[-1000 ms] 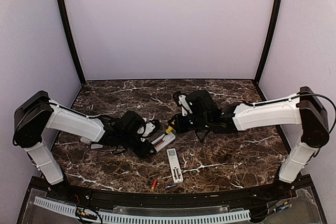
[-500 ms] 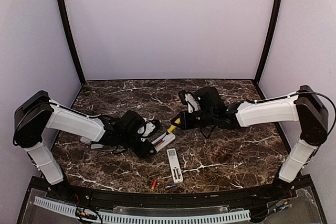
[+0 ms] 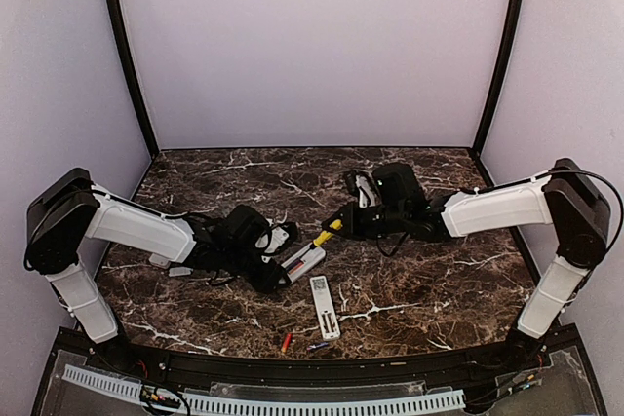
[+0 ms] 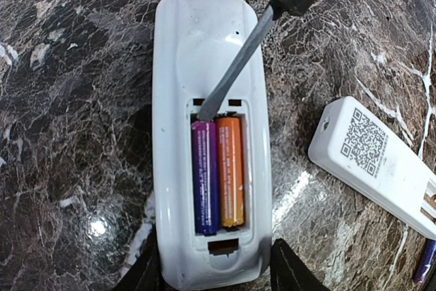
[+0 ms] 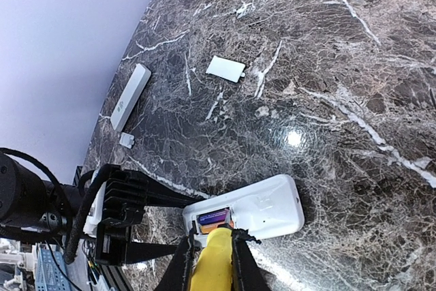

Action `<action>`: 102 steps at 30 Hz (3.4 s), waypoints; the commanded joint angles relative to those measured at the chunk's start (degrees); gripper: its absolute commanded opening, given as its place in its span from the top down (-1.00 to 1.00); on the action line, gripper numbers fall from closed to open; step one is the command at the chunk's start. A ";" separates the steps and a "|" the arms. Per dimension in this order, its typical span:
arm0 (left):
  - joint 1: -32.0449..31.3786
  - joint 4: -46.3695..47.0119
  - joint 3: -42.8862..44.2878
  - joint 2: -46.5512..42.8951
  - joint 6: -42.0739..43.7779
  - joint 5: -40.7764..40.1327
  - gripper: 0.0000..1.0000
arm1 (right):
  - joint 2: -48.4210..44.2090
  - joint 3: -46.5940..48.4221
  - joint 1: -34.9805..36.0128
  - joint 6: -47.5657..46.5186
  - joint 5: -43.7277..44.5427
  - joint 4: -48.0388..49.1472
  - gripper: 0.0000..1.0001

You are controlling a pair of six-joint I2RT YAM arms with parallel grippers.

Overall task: Unload the batteries from the remote control
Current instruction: Remove the battery from the remote control without the battery cover.

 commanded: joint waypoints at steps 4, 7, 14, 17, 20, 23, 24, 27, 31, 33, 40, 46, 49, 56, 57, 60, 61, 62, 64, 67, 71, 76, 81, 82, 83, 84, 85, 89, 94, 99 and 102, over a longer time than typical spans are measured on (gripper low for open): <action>-1.57 -3.30 -0.55 3.41 1.67 1.08 0.41 | 0.24 -0.89 2.41 8.30 -15.18 8.43 1.00; -1.57 -3.30 -0.51 3.49 1.71 1.08 0.41 | -0.25 -1.22 2.37 9.09 -15.76 9.45 1.00; -1.56 -3.42 -0.30 3.73 1.83 1.06 0.42 | 0.05 -1.28 2.41 10.08 -17.02 11.06 1.00; -1.57 -3.64 -0.25 3.90 1.87 0.91 0.42 | -0.10 -1.46 2.36 10.58 -17.65 11.65 1.00; -1.60 -3.84 0.02 4.18 1.80 0.66 0.42 | -0.65 -1.67 2.41 10.57 -17.94 11.59 1.00; -1.59 -4.02 0.19 4.30 1.75 0.49 0.43 | -1.71 -1.97 2.41 9.82 -16.17 9.79 1.00; -1.64 -3.97 0.19 4.30 1.73 0.48 0.43 | -2.25 -2.05 2.40 8.94 -14.60 8.45 1.00; -1.66 -3.90 -0.04 4.19 1.67 0.47 0.43 | -4.62 -3.08 2.41 6.76 -8.06 3.64 1.00; -1.66 -3.03 -0.80 3.23 1.67 1.10 0.43 | -8.26 -3.28 2.88 2.73 2.31 -4.62 1.00; -1.66 -2.93 -0.81 3.22 1.68 1.35 0.43 | -9.41 -2.65 3.42 0.57 7.16 -8.33 1.00; -1.66 -3.16 -0.45 3.51 1.79 1.52 0.43 | -7.92 -0.48 4.70 -2.61 12.29 -11.90 1.00; -1.64 -3.38 -0.42 3.60 1.79 1.60 0.43 | -5.89 0.77 5.72 -3.36 13.43 -11.41 1.00; -1.66 -3.40 -0.42 3.61 1.75 1.60 0.44 | -6.05 0.91 5.97 -3.81 14.01 -10.34 1.00; -1.72 -3.39 -0.42 3.72 1.80 1.60 0.44 | -7.09 1.55 6.18 -6.53 15.41 -8.85 1.00; -1.65 -3.41 -0.42 3.74 1.78 1.60 0.44 | -7.08 1.74 6.19 -6.94 15.41 -8.78 1.00; -1.74 -3.32 -0.42 3.76 1.78 1.71 0.44 | -6.35 2.19 6.28 -7.76 15.54 -8.68 1.00; -1.75 -3.31 -0.42 3.82 1.73 1.65 0.44 | -6.01 2.43 6.26 -7.98 15.43 -8.60 1.00; -1.75 -3.35 -0.36 3.80 1.81 1.67 0.44 | -5.67 2.61 6.22 -8.15 15.30 -8.39 1.00; -1.72 -3.40 -0.34 3.78 1.81 1.69 0.44 | -5.05 2.78 6.28 -8.44 14.85 -7.90 1.00; -1.69 -3.43 -0.33 3.78 1.83 1.70 0.44 | -4.16 3.34 6.28 -8.79 14.75 -7.94 1.00; -1.75 -3.47 -0.33 3.78 1.87 1.69 0.44 | -3.16 3.69 6.38 -9.25 15.00 -8.25 1.00; -1.75 -3.49 -0.34 3.78 1.82 1.74 0.44 | -2.80 4.13 6.77 -10.41 16.37 -9.06 1.00; -1.75 -3.48 -0.34 3.82 1.74 1.69 0.44 | -2.53 4.89 7.47 -12.08 18.49 -10.06 1.00; -1.75 -3.50 -0.34 3.86 1.76 1.74 0.44 | -2.47 5.11 7.74 -12.68 19.09 -10.20 1.00; -1.75 -3.49 -0.34 3.86 1.82 1.70 0.44 | -2.24 5.37 8.02 -13.32 19.51 -10.37 1.00; -1.75 -3.48 -0.34 3.87 1.87 1.70 0.44 | -1.99 5.72 8.33 -13.93 20.07 -10.68 1.00; -1.75 -3.48 -0.33 3.87 1.83 1.69 0.44 | -1.43 6.32 8.59 -14.54 20.26 -11.12 1.00; -1.75 -3.64 -0.25 3.95 1.81 1.69 0.45 | -0.43 7.53 9.83 -16.27 21.39 -12.07 1.00; -1.75 -3.49 -0.25 4.12 1.88 1.77 0.45 | -0.56 8.13 10.67 -17.99 23.77 -14.76 1.00; -1.73 -3.48 -0.15 4.20 1.87 1.86 0.45 | -1.19 8.04 10.82 -19.47 25.32 -15.93 1.00; -1.73 -3.47 -0.19 4.22 1.89 1.87 0.45 | -1.73 7.65 10.86 -20.82 25.48 -15.37 1.00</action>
